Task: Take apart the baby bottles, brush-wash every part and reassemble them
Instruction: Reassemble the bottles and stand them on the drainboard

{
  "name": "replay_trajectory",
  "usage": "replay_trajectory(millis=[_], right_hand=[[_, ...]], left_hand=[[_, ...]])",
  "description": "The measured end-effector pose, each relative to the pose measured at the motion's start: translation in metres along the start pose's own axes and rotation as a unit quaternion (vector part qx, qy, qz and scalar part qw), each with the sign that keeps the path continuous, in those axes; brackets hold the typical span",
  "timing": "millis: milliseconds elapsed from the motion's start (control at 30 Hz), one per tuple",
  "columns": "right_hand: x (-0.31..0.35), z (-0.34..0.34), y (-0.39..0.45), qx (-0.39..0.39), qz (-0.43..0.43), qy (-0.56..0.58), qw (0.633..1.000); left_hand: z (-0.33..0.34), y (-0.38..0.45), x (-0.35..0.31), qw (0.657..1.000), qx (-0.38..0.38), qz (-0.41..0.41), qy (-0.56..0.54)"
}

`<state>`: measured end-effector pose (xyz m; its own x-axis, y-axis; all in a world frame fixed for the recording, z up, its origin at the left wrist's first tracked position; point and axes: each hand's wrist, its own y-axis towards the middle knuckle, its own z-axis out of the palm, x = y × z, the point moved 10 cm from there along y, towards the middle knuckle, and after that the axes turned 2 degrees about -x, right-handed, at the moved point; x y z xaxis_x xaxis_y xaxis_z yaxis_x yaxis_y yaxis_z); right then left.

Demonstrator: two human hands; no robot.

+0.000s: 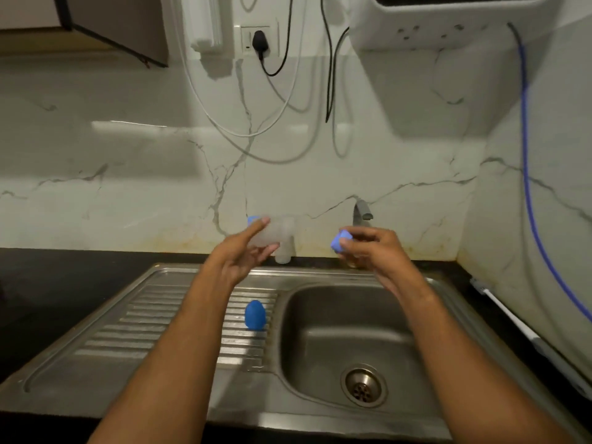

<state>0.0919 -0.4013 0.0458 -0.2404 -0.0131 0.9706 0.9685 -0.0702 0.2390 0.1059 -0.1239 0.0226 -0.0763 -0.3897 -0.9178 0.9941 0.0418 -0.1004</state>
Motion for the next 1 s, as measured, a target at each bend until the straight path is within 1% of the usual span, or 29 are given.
replay_trajectory(millis=[33, 67, 100, 133, 167, 200, 267, 333, 400, 467, 533, 567, 633, 667, 733, 833, 1000], right_hand=[[-0.006, -0.018, 0.000, -0.010, 0.020, -0.005, 1.000], [-0.014, -0.032, 0.000, -0.020, 0.044, -0.084, 0.995], [-0.029, -0.050, -0.002, -0.016, 0.079, -0.239, 0.968], [-0.045, -0.064, -0.008, -0.004, 0.121, -0.387, 0.914], [-0.057, -0.075, -0.013, 0.001, 0.143, -0.475, 0.868], [-0.065, -0.086, -0.018, 0.003, 0.156, -0.511, 0.846], [-0.073, -0.099, -0.022, 0.000, 0.154, -0.511, 0.845], [-0.070, -0.112, -0.024, -0.020, 0.143, -0.507, 0.850], [-0.072, -0.124, -0.024, -0.033, 0.137, -0.486, 0.862], [-0.074, -0.127, -0.028, -0.032, 0.138, -0.451, 0.881], [-0.074, -0.128, -0.029, -0.030, 0.129, -0.420, 0.898], [-0.071, -0.129, -0.029, -0.033, 0.122, -0.401, 0.907], [-0.064, -0.132, -0.029, -0.047, 0.107, -0.363, 0.925], [-0.060, -0.132, -0.029, -0.052, 0.102, -0.348, 0.931], [-0.051, -0.128, -0.030, -0.050, 0.087, -0.331, 0.938], [-0.031, -0.114, -0.023, -0.025, 0.032, -0.337, 0.941], [-0.007, -0.080, -0.007, 0.026, -0.032, -0.397, 0.917]], left_hand=[[0.010, 0.002, 0.015, 1.000, -0.006, 0.000, 0.022], [0.013, 0.004, 0.030, 0.987, -0.033, 0.025, 0.153], [0.021, 0.006, 0.043, 0.948, -0.068, 0.063, 0.306], [0.029, 0.006, 0.050, 0.897, -0.093, 0.111, 0.418], [0.040, 0.008, 0.060, 0.863, -0.094, 0.142, 0.475], [0.051, 0.008, 0.070, 0.853, -0.080, 0.145, 0.496], [0.066, 0.014, 0.086, 0.863, -0.072, 0.116, 0.486], [0.082, 0.019, 0.091, 0.856, -0.056, 0.123, 0.498], [0.093, 0.022, 0.101, 0.863, -0.052, 0.130, 0.486], [0.096, 0.024, 0.112, 0.882, -0.043, 0.123, 0.453], [0.094, 0.025, 0.123, 0.920, -0.026, 0.089, 0.380], [0.095, 0.025, 0.130, 0.934, -0.011, 0.064, 0.351], [0.096, 0.024, 0.145, 0.944, 0.006, 0.032, 0.328], [0.098, 0.021, 0.150, 0.947, 0.011, 0.033, 0.319], [0.103, 0.019, 0.161, 0.948, 0.026, 0.047, 0.315], [0.115, 0.013, 0.167, 0.932, 0.052, 0.090, 0.347], [0.120, 0.014, 0.173, 0.919, 0.042, 0.155, 0.360]])
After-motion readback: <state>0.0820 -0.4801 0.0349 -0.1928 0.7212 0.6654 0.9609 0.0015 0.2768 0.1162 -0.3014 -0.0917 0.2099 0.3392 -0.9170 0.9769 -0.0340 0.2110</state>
